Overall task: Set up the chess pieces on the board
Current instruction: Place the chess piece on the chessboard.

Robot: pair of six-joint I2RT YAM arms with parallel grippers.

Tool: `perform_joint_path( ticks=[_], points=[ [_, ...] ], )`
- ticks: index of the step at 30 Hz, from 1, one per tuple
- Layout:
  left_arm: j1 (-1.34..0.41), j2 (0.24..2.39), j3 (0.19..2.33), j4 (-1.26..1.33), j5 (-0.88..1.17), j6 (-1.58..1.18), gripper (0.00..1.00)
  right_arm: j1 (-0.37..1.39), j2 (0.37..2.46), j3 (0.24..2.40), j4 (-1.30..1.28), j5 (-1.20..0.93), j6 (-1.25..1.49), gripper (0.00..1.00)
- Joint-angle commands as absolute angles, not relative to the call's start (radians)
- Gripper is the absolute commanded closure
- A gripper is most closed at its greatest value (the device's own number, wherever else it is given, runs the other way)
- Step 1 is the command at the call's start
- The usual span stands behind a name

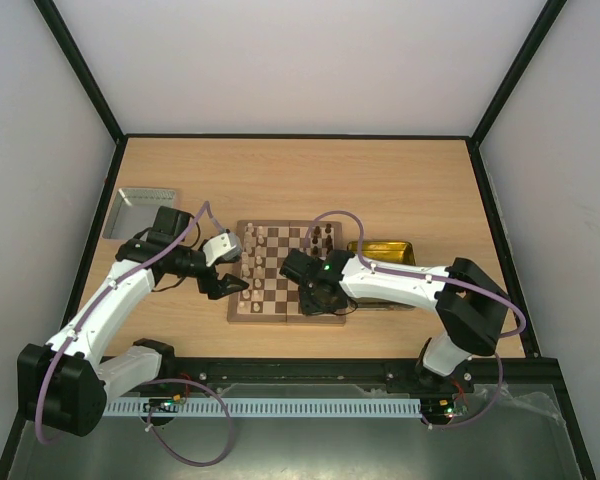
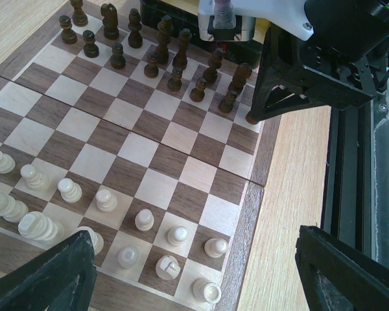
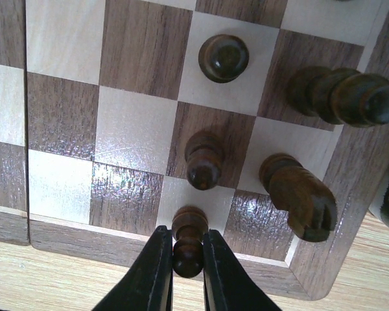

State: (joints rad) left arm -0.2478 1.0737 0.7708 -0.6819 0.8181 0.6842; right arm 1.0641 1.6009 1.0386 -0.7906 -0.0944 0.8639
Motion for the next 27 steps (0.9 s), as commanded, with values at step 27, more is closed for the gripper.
perform_joint_path(
  ticks=[27],
  points=[
    [-0.251,1.059,0.758,-0.680,0.831,0.688,0.16,0.847,1.378,1.092,-0.988,0.025,0.813,0.72]
  ],
)
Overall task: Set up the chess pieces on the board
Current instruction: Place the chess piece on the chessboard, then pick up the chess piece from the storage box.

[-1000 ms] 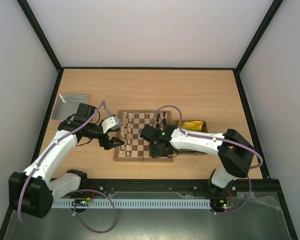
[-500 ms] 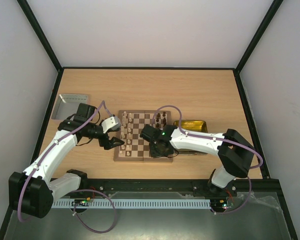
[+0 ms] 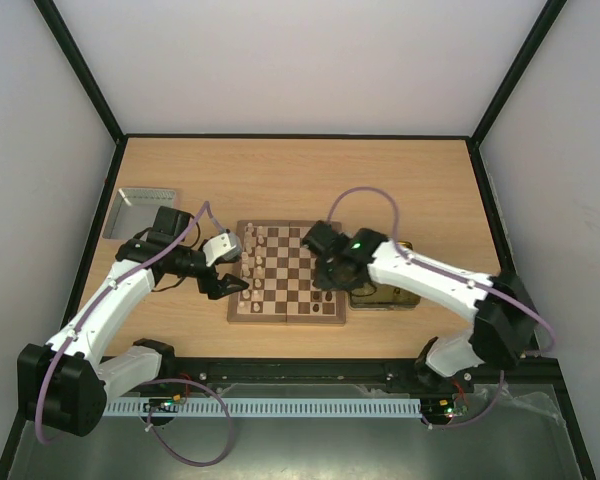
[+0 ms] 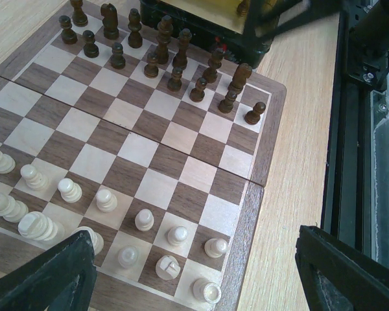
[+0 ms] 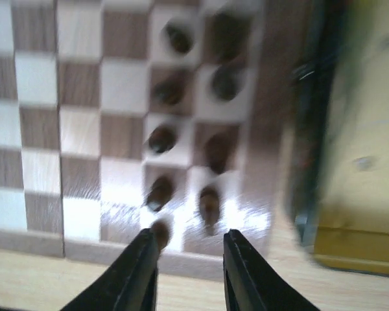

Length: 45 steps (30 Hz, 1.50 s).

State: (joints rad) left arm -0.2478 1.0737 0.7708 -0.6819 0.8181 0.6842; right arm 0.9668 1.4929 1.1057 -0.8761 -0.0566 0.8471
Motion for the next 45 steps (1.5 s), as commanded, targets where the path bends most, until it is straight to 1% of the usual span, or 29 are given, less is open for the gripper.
perform_joint_path(
  ticks=[1,3,5,6,10,13,19,29,36,38,42,45],
  points=[
    [-0.251,1.061,0.758,-0.681,0.833,0.688,0.16,0.802,1.354,1.076,-0.993,0.028,0.799,0.68],
    [-0.250,1.063,0.758,-0.681,0.834,0.690,0.16,0.715,1.320,1.045,-1.008,0.054,0.775,0.55],
    [-0.251,1.062,0.759,-0.684,0.834,0.690,0.16,0.627,1.296,1.010,-1.002,0.061,0.747,0.47],
    [-0.250,1.060,0.758,-0.683,0.834,0.690,0.16,0.586,1.290,0.994,-0.995,0.061,0.734,0.45],
    [-0.251,1.058,0.758,-0.683,0.833,0.690,0.16,0.435,1.289,0.909,-0.935,0.007,0.685,0.44],
    [-0.251,1.057,0.756,-0.682,0.832,0.690,0.16,0.359,1.305,0.849,-0.881,-0.061,0.665,0.44],
    [-0.250,1.057,0.757,-0.682,0.831,0.688,0.16,0.293,1.331,0.790,-0.812,-0.121,0.670,0.44],
    [-0.251,1.060,0.757,-0.682,0.833,0.690,0.16,0.260,1.352,0.737,-0.756,-0.155,0.686,0.47],
    [-0.251,1.060,0.757,-0.681,0.831,0.688,0.16,0.234,1.362,0.721,-0.739,-0.160,0.687,0.56],
    [-0.250,1.060,0.757,-0.682,0.831,0.688,0.16,0.229,1.361,0.716,-0.734,-0.158,0.690,0.62],
    [-0.250,1.061,0.757,-0.681,0.832,0.690,0.16,0.221,1.356,0.711,-0.736,-0.150,0.693,0.79],
    [-0.250,1.060,0.757,-0.682,0.833,0.690,0.16,0.218,1.350,0.711,-0.739,-0.147,0.693,0.86]
  ],
)
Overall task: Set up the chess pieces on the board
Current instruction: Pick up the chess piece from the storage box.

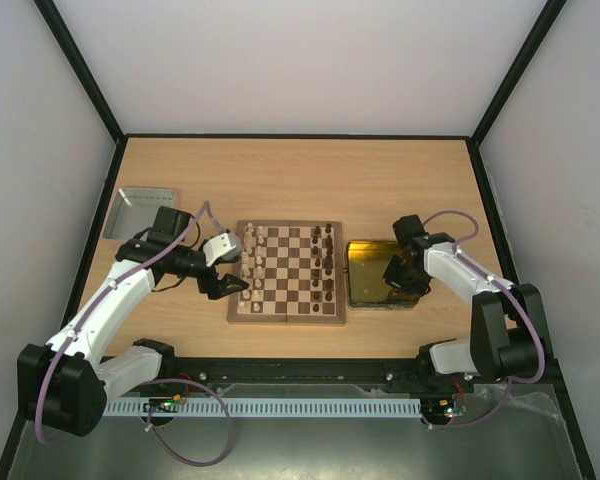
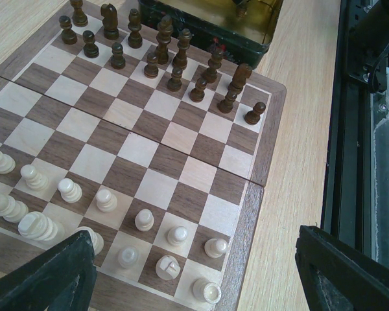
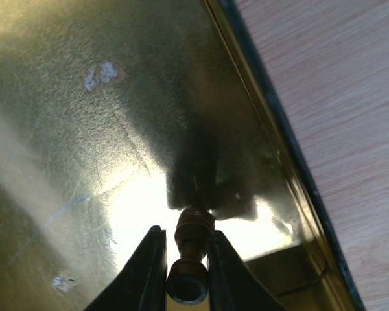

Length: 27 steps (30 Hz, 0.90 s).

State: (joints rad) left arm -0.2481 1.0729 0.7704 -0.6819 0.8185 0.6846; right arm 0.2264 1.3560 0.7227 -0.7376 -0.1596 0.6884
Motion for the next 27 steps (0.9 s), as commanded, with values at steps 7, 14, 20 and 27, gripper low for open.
perform_joint_path(
  ticks=[7,14,20,27],
  points=[
    [-0.252,1.060,0.757,-0.681,0.833,0.690,0.16,0.218,1.326,0.713,-0.756,-0.167,0.697,0.98],
    [-0.251,1.064,0.758,-0.680,0.833,0.688,0.16,0.220,1.230,0.836,-0.832,-0.137,0.668,0.98],
    [-0.250,1.064,0.758,-0.678,0.830,0.684,0.16,0.262,1.204,0.923,-0.882,-0.164,0.644,0.98],
    [-0.250,1.072,0.757,-0.673,0.823,0.679,0.16,0.554,1.234,0.948,-0.873,-0.119,0.751,0.98]
  ],
)
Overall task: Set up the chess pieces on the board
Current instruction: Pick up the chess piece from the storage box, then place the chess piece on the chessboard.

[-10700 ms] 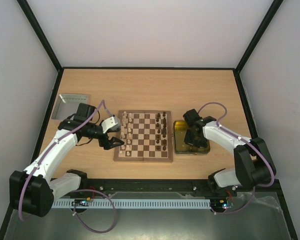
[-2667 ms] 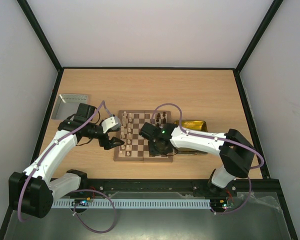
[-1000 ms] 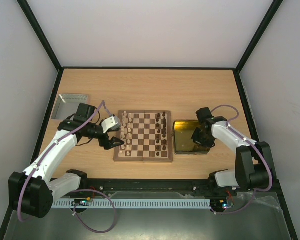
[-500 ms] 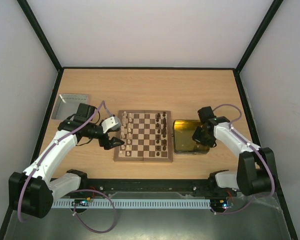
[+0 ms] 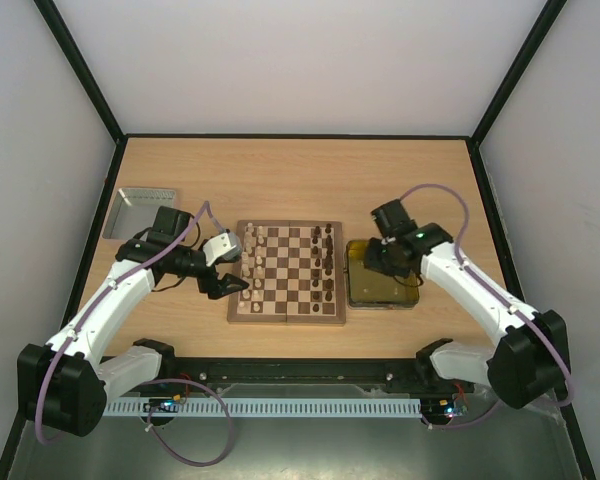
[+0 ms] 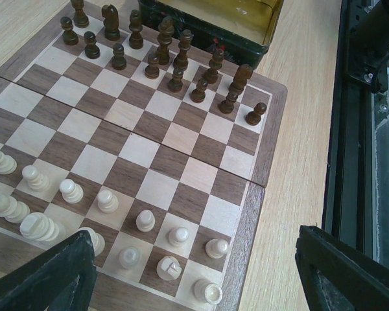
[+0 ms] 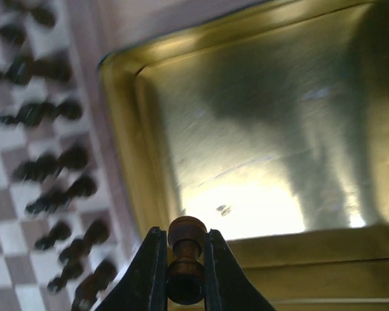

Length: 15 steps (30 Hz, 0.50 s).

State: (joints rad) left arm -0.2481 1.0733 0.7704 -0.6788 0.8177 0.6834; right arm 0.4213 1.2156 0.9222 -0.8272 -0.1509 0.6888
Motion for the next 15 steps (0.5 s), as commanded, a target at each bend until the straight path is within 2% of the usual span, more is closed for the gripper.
perform_joint_path(
  ticks=[1,6,15],
  points=[
    [-0.250,1.071,0.757,-0.672,0.822,0.678,0.16,0.598,1.244,0.949,-0.871,-0.114,0.765,0.98],
    [-0.252,1.074,0.756,-0.669,0.822,0.676,0.16,0.786,1.299,0.968,-0.880,-0.077,0.825,0.98],
    [-0.251,1.077,0.757,-0.669,0.820,0.676,0.16,0.918,1.369,0.962,-0.867,-0.093,0.854,0.98]
  ],
)
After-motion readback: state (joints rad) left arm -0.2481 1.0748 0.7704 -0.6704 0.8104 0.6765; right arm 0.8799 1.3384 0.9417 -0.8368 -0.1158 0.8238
